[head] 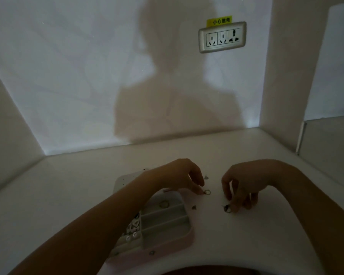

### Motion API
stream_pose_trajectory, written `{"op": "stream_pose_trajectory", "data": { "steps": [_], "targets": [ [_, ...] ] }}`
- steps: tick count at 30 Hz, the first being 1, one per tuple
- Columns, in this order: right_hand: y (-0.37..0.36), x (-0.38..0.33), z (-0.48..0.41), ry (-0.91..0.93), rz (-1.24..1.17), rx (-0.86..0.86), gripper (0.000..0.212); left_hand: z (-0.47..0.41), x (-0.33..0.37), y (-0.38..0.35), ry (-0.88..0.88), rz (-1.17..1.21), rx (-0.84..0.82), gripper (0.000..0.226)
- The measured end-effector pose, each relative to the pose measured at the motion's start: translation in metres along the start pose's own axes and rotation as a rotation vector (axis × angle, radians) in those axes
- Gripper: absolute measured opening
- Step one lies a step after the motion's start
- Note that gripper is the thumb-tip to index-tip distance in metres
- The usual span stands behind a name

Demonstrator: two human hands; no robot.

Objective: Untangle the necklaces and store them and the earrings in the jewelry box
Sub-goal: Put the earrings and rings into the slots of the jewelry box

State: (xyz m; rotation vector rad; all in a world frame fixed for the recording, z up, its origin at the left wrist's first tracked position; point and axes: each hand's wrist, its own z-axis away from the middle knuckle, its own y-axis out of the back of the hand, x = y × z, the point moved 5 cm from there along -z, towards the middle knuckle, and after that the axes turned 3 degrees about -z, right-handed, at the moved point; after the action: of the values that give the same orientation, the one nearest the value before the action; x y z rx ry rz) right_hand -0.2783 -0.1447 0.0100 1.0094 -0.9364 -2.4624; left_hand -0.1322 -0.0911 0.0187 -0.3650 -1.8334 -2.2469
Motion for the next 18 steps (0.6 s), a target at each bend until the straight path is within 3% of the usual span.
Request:
{"op": "stream_pose_trajectory", "data": {
  "steps": [12,18],
  "targets": [
    [-0.004,-0.006,-0.013,0.1,-0.001,0.064,0.017,-0.001,0.001,0.005,-0.031,0.032,0.136,0.015],
    [-0.002,-0.016,-0.007,0.15,0.007,0.128,0.021,0.021,-0.01,0.017,-0.001,0.31,0.231,0.009]
  ]
}}
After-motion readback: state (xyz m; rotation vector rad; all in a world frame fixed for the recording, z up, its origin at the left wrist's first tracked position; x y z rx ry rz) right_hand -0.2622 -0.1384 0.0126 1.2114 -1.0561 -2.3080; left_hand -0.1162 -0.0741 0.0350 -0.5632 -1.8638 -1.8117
